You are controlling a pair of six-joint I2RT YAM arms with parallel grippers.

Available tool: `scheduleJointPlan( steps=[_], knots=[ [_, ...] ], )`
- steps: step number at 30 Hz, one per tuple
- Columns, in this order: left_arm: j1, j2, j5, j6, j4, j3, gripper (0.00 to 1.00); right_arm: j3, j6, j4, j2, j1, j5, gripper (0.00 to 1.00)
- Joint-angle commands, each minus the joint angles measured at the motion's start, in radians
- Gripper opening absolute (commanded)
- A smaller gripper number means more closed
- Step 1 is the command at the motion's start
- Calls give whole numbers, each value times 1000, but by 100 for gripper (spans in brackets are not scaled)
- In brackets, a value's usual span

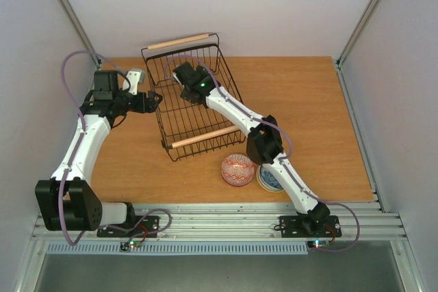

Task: Load the bowls into the dish rack

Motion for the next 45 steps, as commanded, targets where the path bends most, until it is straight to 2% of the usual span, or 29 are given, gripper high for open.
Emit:
scheduleJointPlan(
  steps=[1,3,6,11,17,18,22,25,32,38,45],
  knots=[
    [3,-14,-5,30,45,-11,88,-36,175,-53,-163,5,-120,99],
    [3,-24,-3,40,40,-11,98,-80,236,-22,-222,4,-108,99],
    [3,-41,39,62,25,-7,99,-152,328,16,-320,5,-71,99],
    [2,-78,74,65,36,-11,99,-351,412,33,-534,5,-140,99],
    [-19,-94,84,82,-2,8,99,-763,570,68,-902,6,-174,77],
    [-21,-89,75,85,-10,14,99,-815,604,43,-956,9,-172,73],
    [-142,-67,-7,126,-74,57,99,-955,711,-130,-1118,43,-110,66],
    [-221,-42,-70,154,-91,72,99,-1056,773,-236,-1214,86,-120,60],
    [-248,-22,-89,160,-82,61,99,-1269,943,-404,-1371,104,-186,49],
    [-248,-14,-67,147,-84,65,99,-1436,1059,-417,-1477,116,-310,35],
    [-248,-10,-78,140,-83,63,99,-1510,1122,-425,-1485,221,-370,31]
  ],
)
